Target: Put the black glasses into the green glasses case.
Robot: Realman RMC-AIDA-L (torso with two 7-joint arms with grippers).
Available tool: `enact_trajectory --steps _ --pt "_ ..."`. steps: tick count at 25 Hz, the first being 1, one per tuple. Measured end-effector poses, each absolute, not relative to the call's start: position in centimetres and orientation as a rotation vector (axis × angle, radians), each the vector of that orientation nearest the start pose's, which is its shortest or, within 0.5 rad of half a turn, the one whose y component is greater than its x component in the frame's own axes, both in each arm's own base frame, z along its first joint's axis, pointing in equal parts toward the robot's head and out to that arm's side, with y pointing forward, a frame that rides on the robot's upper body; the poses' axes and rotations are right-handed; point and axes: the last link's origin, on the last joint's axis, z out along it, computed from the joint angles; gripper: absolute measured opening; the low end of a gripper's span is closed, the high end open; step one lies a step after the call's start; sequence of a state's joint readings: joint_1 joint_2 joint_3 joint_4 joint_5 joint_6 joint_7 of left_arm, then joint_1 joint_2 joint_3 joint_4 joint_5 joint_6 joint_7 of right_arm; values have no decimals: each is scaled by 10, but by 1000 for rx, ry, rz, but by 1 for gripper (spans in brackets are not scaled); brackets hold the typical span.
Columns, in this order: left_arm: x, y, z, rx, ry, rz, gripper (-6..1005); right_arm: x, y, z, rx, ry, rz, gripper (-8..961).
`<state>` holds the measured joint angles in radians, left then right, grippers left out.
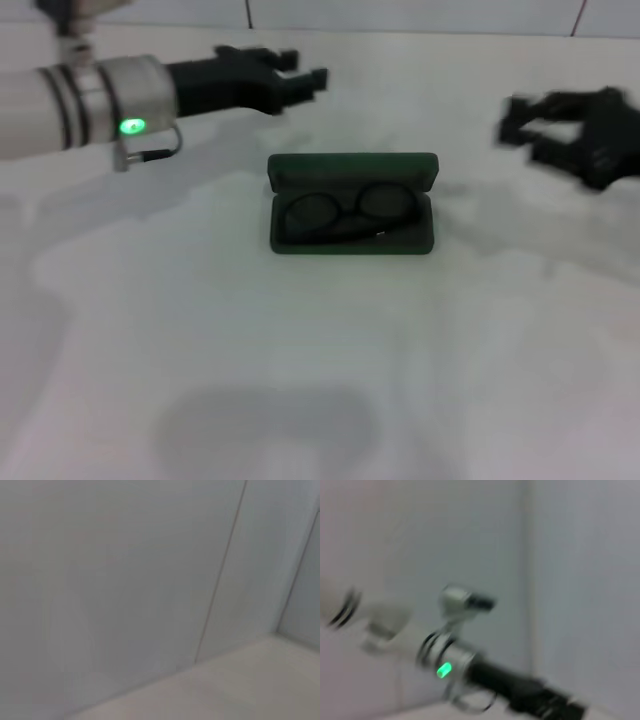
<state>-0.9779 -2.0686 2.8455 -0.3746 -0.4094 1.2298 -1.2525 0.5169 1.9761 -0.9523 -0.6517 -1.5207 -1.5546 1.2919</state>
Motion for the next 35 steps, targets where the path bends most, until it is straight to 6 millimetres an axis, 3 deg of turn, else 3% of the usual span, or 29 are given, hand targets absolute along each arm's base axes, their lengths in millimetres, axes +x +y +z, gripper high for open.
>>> enact_trajectory --steps 3,5,8,14,24,35 --pt "-210 428 -35 -2535 -691 -540 510 250 347 49 -2523 442 1013 279" --pt "-207 426 -43 -2587 -688 -475 510 258 341 51 -2477 448 1013 368" --pt "-204 425 -48 -2621 -702 -433 510 264 337 52 -2435 442 1015 501" --pt "-197 426 -53 -2646 -687 -421 510 269 336 56 -2414 438 1005 648" --pt "-198 419 -62 -2700 -679 -378 510 268 340 56 -2424 428 982 643" --pt "-224 388 -79 -2791 -443 -344 509 273 343 54 -2398 450 940 648"
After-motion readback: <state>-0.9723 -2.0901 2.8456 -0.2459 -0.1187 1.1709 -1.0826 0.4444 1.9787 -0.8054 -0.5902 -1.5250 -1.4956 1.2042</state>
